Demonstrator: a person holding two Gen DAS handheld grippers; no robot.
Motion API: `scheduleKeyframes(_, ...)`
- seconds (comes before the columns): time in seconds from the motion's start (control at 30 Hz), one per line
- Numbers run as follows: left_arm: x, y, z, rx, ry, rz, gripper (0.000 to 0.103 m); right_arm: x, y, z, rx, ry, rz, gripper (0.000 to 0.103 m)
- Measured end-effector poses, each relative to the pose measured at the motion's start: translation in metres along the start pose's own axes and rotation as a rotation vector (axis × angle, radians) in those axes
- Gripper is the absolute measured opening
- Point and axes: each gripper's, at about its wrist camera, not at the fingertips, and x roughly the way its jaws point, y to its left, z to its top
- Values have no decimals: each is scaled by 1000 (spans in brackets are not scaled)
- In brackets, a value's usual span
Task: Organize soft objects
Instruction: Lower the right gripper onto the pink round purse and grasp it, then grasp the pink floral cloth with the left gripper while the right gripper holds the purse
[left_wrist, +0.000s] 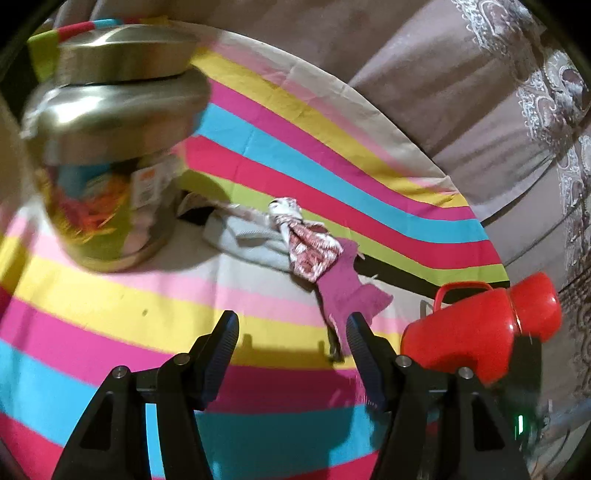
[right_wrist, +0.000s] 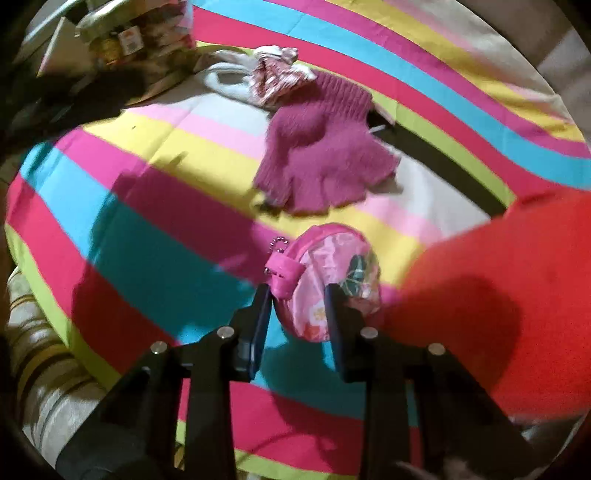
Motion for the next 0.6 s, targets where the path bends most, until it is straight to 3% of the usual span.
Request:
scheduleKeyframes(0.17,31,-11,25,-4,11,13,61,-14,0,-28,54,-99,16,35)
scheduleKeyframes(0.33,68,-20,46,-24,39,83,61,-26,-6,-39,104,-189,0,63)
scheduleKeyframes(0.4,81,-24,51,-13,55,111,52,-24,-10,-47,126,-194,38,63)
scheduleKeyframes(0.47,96,-27,54,20,86,140,24,-20,-11,-46,145,-190,65,64)
scheduleKeyframes(0.53,102,-29,52,40,101,143,6,-13,-10,-48,150,-187,61,71)
scheduleKeyframes(0.6,97,-33,49,80,79,152,2,-15,-8,-49,147,-204,50,75)
